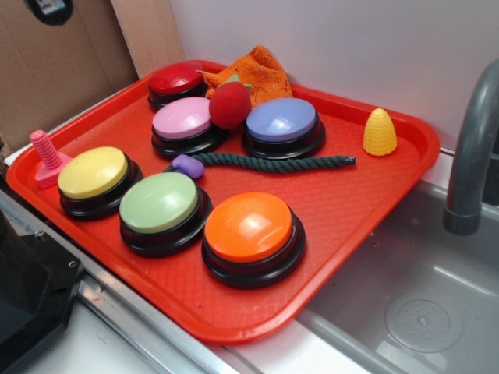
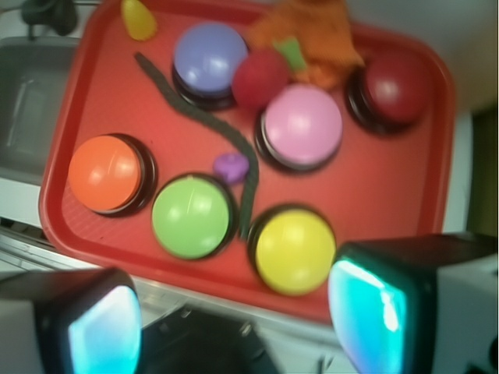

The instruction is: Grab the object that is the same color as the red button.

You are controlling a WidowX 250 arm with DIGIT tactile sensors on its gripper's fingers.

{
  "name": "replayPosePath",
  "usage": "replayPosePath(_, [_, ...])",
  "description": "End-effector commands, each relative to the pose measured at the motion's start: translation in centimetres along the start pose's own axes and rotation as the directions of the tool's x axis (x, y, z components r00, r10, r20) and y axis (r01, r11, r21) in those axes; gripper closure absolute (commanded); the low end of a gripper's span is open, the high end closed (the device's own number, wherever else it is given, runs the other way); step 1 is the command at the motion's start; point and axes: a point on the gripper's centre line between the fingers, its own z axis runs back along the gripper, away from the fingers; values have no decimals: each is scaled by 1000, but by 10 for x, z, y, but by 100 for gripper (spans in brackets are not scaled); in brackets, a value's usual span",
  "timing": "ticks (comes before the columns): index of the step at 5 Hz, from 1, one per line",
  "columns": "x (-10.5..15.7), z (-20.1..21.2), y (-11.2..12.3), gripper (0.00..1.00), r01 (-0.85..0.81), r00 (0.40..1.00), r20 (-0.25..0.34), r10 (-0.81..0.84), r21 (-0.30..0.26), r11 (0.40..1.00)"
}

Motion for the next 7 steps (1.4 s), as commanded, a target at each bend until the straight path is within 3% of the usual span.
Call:
replayPosePath(1, [29,-21,42,0,219,973,68,-220,21,975])
replayPosePath(2, [43,-46,56,0,377,919,109,-380,46,925])
replayPosePath(4, [78,-96,54,0,418,894,127,-430,110,902])
replayPosePath(5, [89,-115,51,0,461,874,147,-464,53,886])
replayPosePath(7, [106,-145,36,0,510,850,157,-503,-4,860])
